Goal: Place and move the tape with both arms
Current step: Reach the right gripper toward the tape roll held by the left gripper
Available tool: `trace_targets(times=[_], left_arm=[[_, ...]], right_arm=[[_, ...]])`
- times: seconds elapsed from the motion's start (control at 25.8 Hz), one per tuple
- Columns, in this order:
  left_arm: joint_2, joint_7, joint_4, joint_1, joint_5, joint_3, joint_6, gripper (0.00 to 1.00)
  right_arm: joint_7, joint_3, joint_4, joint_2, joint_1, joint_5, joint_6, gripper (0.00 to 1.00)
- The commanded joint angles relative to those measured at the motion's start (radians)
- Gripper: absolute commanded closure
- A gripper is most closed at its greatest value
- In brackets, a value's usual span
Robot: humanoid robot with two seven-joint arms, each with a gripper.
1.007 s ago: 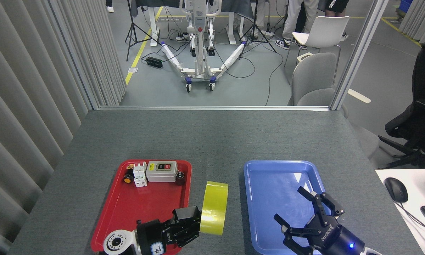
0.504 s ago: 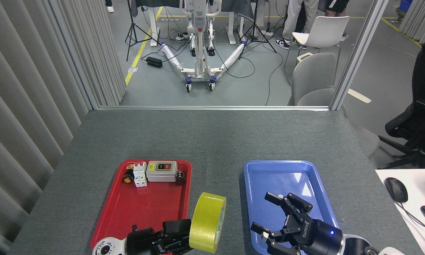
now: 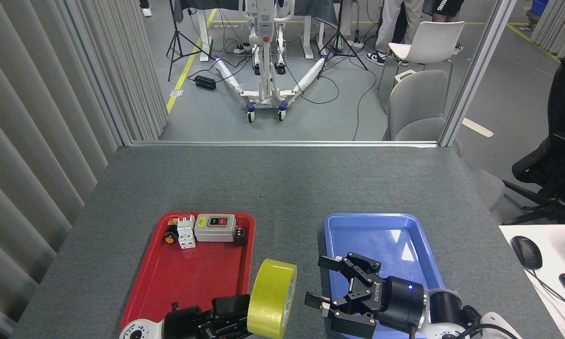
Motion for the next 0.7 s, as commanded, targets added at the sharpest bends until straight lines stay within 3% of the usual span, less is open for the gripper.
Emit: trace_targets(times=[0.0, 0.12, 0.27, 0.39, 0.66], left_arm=[[0.000, 0.001, 0.000, 0.000, 0.000, 0.004, -0.001, 1.00], [0.000, 0.003, 0.000, 0.000, 0.000, 0.004, -0.001, 1.00], [-0.002, 0.003, 0.000, 0.000, 0.000, 0.004, -0.004, 1.00], [-0.003, 0.004, 0.000, -0.001, 0.000, 0.004, -0.013, 1.00], [-0.003, 0.004, 0.009, -0.004, -0.002, 0.006, -0.016, 1.00]], right_arm=[[0.030, -0.010, 0.015, 0.057, 0.001, 0.032, 0.005, 0.01], [0.031, -0.010, 0.066, 0.120, -0.009, 0.076, 0.026, 0.01], [0.028, -0.007, 0.098, 0.139, -0.010, 0.101, 0.031, 0.03], [0.030, -0.007, 0.115, 0.162, -0.013, 0.103, 0.029, 0.16], [0.031, 0.028, 0.126, 0.174, -0.047, 0.101, 0.029, 0.31]])
